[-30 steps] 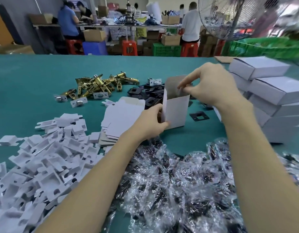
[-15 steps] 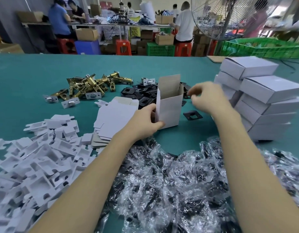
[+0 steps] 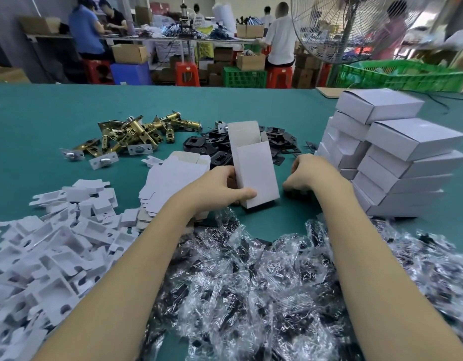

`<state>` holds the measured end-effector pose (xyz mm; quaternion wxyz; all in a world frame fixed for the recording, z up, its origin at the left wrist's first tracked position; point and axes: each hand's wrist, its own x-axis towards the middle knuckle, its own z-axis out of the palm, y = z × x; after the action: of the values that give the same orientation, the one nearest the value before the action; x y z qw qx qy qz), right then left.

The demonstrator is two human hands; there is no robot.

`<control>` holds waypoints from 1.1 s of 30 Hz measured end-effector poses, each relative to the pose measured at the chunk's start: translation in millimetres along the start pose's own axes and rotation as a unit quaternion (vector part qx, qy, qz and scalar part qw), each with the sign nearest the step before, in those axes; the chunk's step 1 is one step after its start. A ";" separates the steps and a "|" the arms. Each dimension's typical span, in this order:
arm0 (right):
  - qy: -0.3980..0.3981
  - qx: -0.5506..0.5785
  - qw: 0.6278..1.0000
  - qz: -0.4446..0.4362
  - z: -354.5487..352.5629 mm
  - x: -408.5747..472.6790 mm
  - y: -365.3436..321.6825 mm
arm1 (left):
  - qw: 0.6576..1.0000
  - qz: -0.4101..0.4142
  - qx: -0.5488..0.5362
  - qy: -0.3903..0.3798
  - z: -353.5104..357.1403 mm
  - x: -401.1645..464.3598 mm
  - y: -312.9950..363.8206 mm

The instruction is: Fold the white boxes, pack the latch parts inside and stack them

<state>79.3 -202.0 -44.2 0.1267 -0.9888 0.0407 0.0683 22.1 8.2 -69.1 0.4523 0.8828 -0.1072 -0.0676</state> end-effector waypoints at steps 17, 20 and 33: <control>0.077 0.149 0.979 -0.114 -53.7 -27.6 7.8 | 0.999 -0.005 -0.013 -0.031 -2.6 -0.3 -1.1; 0.168 0.224 0.944 -0.172 -74.0 -37.6 4.3 | 0.999 0.002 -0.012 -0.034 -2.5 -0.9 -1.3; 0.110 0.284 0.901 -0.308 -46.7 -36.0 -27.7 | 0.999 0.005 -0.023 -0.045 -4.1 -1.7 -2.7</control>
<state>52.3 -184.9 12.6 0.4117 -0.8751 -0.2348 -0.0983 21.7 13.4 -68.9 0.4675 0.8677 -0.1303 -0.1075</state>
